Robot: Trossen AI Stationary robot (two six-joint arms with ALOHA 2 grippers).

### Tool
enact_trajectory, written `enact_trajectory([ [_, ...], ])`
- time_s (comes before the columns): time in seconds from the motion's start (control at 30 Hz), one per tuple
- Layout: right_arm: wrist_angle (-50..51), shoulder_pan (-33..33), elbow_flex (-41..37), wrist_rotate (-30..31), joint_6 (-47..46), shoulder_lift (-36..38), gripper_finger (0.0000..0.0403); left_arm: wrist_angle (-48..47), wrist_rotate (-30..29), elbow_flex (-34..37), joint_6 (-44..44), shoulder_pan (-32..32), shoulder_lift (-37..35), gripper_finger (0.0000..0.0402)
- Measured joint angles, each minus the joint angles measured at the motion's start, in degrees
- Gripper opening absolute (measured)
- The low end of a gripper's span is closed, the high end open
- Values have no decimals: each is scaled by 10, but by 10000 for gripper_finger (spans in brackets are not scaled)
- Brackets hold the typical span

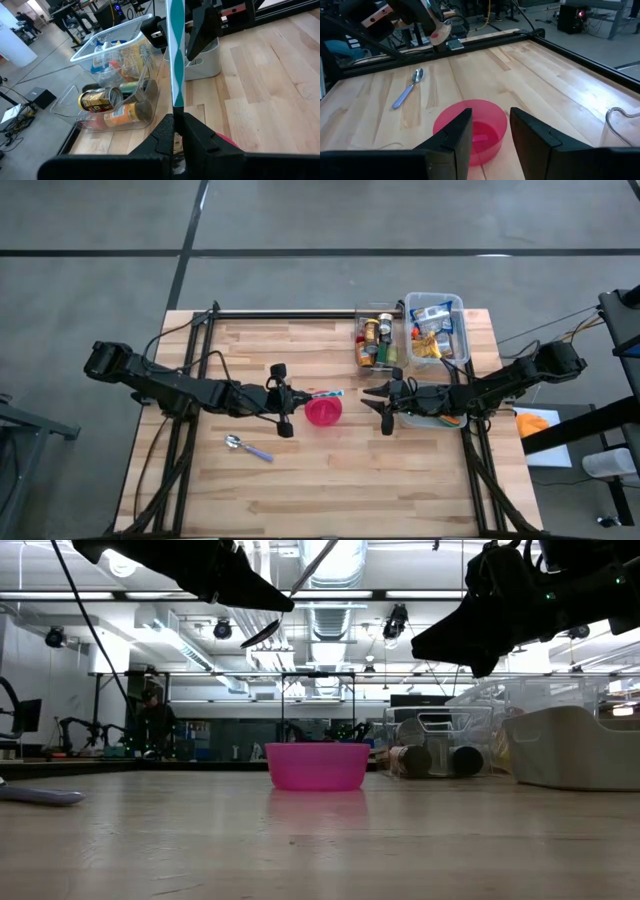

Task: Pick & Place Food Item
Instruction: Put the blue patterned spoon into the gray bin

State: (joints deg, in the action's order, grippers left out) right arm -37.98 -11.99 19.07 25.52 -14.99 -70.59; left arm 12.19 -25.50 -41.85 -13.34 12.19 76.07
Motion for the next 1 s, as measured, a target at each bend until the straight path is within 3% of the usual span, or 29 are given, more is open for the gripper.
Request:
enact_trajectory([
  [0.23, 0, 0, 0, 0, 4, 0, 131, 0, 0, 0, -2, 0, 0, 25],
  [0.53, 0, 0, 0, 0, 135, 0, 131, 0, 0, 0, -2, 0, 0, 25],
  [1.0, 1, 0, 0, 0, 136, 0, 132, 0, 0, 0, -1, 0, 0, 25],
])
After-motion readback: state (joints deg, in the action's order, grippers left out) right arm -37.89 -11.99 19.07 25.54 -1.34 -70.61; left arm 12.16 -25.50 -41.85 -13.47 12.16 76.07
